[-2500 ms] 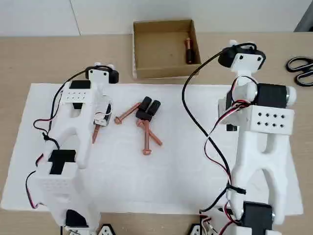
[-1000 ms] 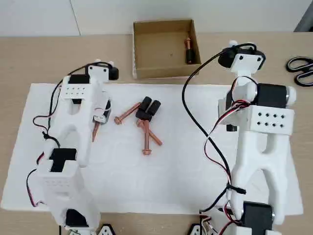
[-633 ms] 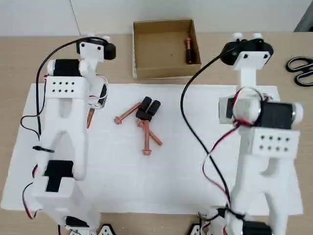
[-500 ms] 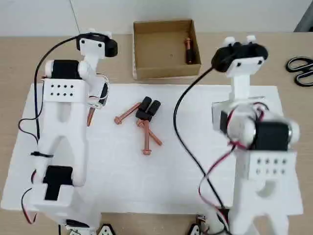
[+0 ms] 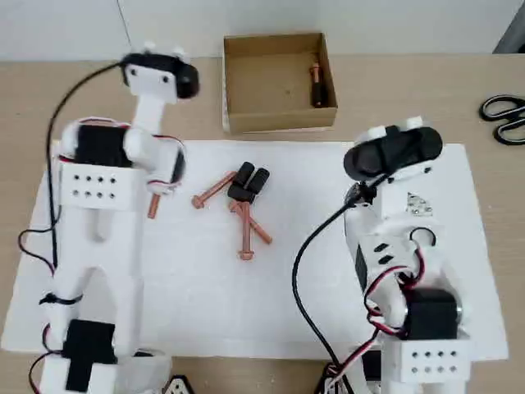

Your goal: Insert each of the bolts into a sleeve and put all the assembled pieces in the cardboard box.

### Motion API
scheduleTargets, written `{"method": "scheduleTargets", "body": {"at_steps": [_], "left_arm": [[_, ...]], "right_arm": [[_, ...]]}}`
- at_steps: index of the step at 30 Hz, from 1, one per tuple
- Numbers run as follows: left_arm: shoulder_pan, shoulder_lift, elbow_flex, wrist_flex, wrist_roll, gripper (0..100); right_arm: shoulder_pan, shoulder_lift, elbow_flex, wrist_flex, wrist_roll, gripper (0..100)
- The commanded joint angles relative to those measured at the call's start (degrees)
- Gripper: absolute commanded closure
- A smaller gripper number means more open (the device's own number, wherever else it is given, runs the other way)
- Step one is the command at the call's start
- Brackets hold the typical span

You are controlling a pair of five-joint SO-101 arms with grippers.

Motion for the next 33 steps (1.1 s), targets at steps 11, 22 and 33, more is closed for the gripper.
{"method": "scheduleTargets", "body": {"at_steps": [11,22,33], "left_arm": [[15.47,-16.88,1.63,-12.22,24.26,99],[20.92,-17.32,20.35,-38.15,28.75,99],[27.52,-17.32,25.63,-44.57,33.05,99]], "right_arm": [[-4.09,-21.76,27.78,-22.2,1.23,99.4],[-12.79,-36.35,42.99,-22.55,-2.46,99.5],[-17.54,-35.74,42.81,-21.49,-7.03,99.5]]}}
